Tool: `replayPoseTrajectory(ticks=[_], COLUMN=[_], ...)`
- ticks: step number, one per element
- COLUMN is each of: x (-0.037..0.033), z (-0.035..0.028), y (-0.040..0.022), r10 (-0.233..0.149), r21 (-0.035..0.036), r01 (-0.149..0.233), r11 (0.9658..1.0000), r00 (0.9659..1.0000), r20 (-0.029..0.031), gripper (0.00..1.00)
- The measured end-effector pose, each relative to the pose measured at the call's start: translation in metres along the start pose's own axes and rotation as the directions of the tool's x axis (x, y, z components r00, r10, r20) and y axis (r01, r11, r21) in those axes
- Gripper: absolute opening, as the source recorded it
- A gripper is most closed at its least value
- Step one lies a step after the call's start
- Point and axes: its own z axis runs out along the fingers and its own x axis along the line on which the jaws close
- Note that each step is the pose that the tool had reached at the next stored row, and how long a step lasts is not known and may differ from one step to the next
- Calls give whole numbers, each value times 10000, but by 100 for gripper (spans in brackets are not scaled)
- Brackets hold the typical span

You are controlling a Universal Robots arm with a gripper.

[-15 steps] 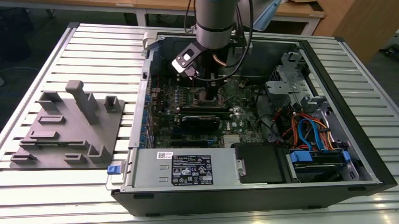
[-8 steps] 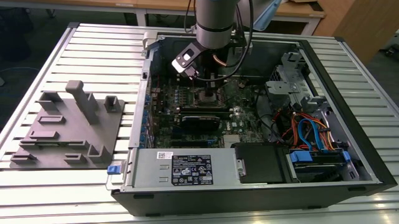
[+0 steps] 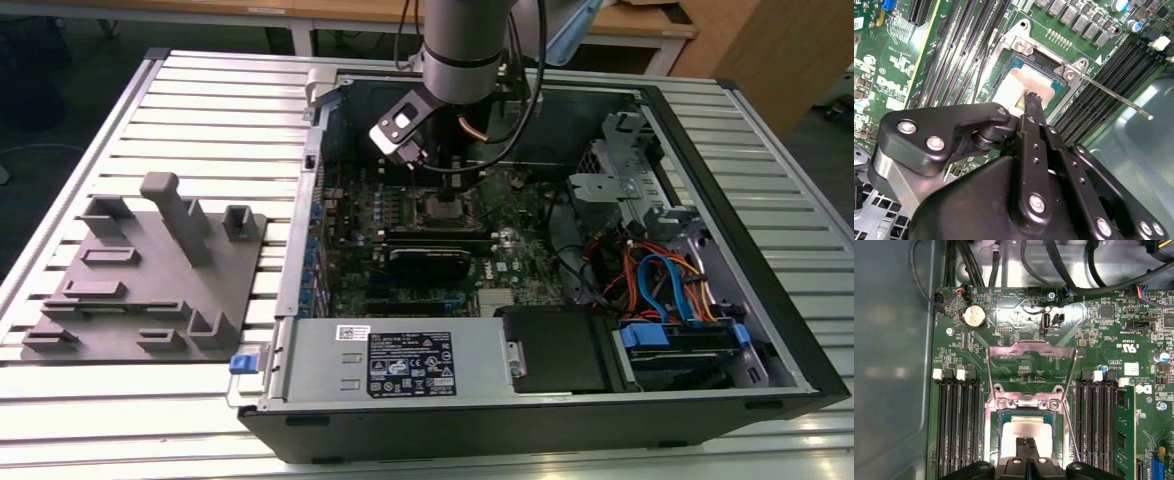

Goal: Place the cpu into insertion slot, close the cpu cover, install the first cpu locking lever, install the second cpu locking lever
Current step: 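Place the cpu into insertion slot, then close the cpu cover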

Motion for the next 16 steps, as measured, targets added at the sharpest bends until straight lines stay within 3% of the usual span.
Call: replayPoseTrajectory(ticks=[7, 16], x=[1, 2], z=[-1, -66], y=[1, 3], r10=[0, 0], r21=[5, 6], r01=[0, 0], r11=[10000, 10000], r00=[10000, 10000], r20=[-1, 3], gripper=[11, 11])
